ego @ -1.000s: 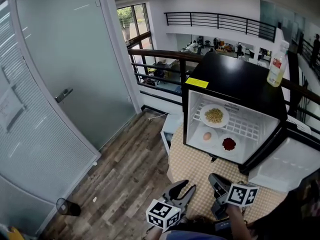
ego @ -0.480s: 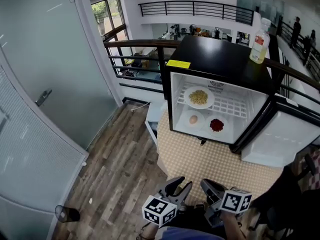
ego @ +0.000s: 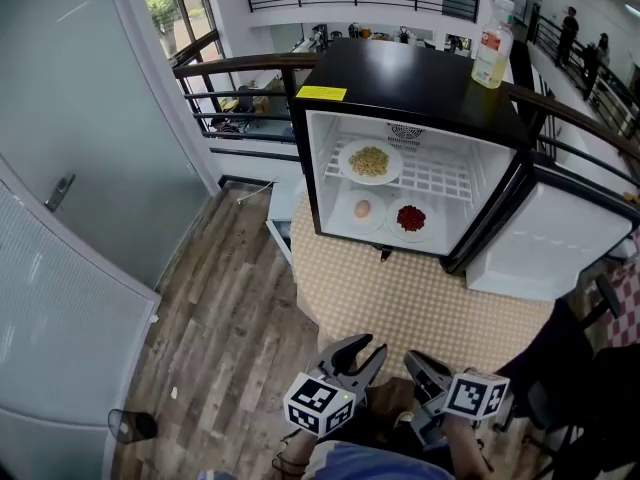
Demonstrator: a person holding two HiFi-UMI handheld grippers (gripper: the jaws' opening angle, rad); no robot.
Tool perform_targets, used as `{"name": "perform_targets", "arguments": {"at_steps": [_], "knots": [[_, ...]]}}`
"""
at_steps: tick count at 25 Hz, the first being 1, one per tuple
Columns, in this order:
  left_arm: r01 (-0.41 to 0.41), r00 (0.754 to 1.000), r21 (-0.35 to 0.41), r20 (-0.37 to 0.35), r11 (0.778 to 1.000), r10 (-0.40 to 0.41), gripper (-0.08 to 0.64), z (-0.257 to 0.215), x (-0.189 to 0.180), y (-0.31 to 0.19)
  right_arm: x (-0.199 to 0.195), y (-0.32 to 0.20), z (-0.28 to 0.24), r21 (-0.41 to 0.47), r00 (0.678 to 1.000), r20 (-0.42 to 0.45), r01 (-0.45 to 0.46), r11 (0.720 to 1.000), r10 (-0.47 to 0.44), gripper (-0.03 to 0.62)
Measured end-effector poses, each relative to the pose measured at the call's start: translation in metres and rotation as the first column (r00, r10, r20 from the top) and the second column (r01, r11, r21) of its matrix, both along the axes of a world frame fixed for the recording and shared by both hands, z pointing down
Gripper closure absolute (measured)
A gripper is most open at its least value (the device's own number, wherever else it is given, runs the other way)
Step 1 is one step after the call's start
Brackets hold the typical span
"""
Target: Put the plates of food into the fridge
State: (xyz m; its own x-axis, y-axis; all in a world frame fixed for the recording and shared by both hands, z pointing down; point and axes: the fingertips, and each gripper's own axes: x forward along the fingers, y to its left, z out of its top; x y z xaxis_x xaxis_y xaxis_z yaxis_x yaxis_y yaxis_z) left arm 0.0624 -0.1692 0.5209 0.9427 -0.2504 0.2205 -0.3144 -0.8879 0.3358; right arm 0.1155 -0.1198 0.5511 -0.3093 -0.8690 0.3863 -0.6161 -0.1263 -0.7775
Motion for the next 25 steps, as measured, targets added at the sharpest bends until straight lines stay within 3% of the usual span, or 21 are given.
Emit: {"name": "perform_targets", "arguments": {"at_steps": [5,10,18,25], "knots": [[0.006,1.0,-0.001,0.008,1.0,-0.006,0.422,0.001,0.006,0.015,0.007,0.013,-0.004,0.011,1.0,0.013,-0.002,1.0,0.002,0.552],[0.06,0.998,0.008,0.012,0.998,-0.06,0.422,-0.002,0.015,0.038,0.015,0.042,-0.007,0.023,0.999,0.017,0.03,0.999,-0.031,0.552],[0.075,0.996,0.065,0.051,0.995,-0.079,0.422,-0.01,0.033,0.132,0.036,0.119,-0.015,0.071,0.995,0.015,0.093,0.993,-0.094,0.552],[0.159,0.985,0.071,0.063,0.985,-0.163,0.422,-0.007,0.017,0.217,0.029,0.188,-0.011,0.09,0.985,0.019,0.17,0.981,-0.172,0.552]]}}
